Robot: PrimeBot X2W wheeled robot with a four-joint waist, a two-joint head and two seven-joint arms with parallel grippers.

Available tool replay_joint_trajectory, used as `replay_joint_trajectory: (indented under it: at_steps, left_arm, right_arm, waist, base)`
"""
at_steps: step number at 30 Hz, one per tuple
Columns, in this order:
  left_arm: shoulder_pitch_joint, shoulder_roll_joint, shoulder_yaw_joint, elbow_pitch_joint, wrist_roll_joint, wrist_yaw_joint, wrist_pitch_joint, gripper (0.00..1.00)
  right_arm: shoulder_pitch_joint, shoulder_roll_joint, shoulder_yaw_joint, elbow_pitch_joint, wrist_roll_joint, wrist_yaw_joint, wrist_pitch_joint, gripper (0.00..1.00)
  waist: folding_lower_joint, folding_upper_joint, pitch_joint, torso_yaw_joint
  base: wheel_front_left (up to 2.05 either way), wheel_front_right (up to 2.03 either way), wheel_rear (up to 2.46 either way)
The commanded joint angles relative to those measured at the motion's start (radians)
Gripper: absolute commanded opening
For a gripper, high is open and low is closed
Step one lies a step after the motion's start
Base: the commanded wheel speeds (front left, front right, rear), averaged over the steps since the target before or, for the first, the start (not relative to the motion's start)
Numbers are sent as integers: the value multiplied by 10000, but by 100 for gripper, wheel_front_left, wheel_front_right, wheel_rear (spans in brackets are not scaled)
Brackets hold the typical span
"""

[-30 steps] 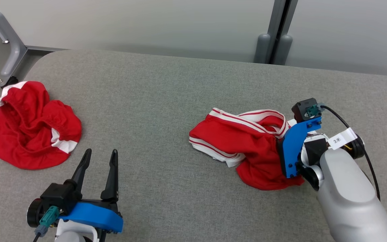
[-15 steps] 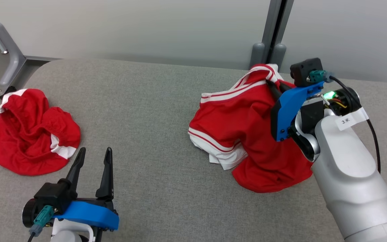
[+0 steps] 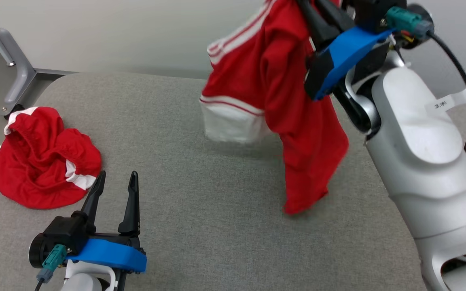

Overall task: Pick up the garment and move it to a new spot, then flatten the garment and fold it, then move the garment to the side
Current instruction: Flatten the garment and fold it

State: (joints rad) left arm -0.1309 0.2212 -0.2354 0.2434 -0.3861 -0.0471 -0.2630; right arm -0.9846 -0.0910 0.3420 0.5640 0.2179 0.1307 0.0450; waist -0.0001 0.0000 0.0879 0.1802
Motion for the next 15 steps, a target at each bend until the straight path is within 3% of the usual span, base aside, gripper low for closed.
replay_joint_trajectory:
  at_steps: [1, 7, 15]
  left_arm:
    - [-152, -17, 65, -61, 88, -32, -26, 100]
    - [-159, -103, 144, -99, 191, -122, -26, 100]
    - [-60, -208, 199, -73, 277, -223, -26, 100]
  right_arm:
    - [-591, 134, 129, -97, 282, 3, -575, 0]
    - [-1414, 86, 527, -126, 1219, 1, -1913, 0]
    - [358, -1186, 405, 799, 1917, 1, -2090, 0]
  waist:
    - [1, 0, 113, 137]
    - [1, 0, 258, 339]
    - [1, 0, 285, 325]
  base:
    - [0, 0, 0]
    - [0, 0, 0]
    - [0, 0, 0]
